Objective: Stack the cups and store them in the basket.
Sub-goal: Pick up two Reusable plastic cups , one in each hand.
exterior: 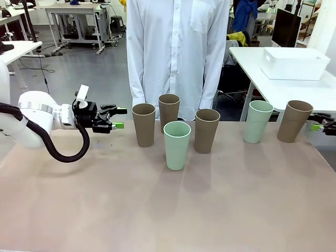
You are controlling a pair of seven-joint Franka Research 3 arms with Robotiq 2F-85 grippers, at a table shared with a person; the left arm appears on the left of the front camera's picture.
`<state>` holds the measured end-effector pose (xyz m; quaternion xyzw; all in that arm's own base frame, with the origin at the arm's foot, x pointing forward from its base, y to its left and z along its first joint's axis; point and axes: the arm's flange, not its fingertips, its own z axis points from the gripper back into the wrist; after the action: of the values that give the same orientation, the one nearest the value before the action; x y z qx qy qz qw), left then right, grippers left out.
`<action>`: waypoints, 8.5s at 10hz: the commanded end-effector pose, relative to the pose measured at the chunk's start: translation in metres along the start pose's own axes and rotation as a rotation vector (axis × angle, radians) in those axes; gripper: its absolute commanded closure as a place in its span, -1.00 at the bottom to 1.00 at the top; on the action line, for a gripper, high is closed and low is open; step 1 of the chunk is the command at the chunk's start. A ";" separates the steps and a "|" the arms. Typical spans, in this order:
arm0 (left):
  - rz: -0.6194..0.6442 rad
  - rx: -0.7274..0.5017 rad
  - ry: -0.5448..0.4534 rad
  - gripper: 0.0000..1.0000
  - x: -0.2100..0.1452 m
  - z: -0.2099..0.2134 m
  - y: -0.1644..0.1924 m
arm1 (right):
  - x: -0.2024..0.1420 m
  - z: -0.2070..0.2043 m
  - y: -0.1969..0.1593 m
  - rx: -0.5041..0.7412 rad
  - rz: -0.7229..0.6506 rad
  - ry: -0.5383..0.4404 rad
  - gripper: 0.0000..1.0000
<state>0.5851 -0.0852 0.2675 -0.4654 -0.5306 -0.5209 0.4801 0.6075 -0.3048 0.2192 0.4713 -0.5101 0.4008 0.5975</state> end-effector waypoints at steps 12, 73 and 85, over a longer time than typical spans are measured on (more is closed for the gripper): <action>0.065 0.014 -0.023 -1.00 -0.029 -0.019 0.010 | -0.006 -0.013 0.021 0.001 0.061 0.005 -1.00; 0.134 0.014 -0.094 -0.68 0.053 -0.014 -0.052 | 0.105 -0.117 0.142 -0.105 0.068 -0.126 -0.68; 0.079 0.003 -0.010 -0.68 0.073 0.057 -0.186 | 0.050 -0.237 0.333 0.071 0.115 -0.032 -0.68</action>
<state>0.4101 -0.0312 0.3108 -0.5012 -0.5094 -0.4857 0.5034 0.3804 -0.0097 0.3100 0.4831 -0.5275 0.4306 0.5504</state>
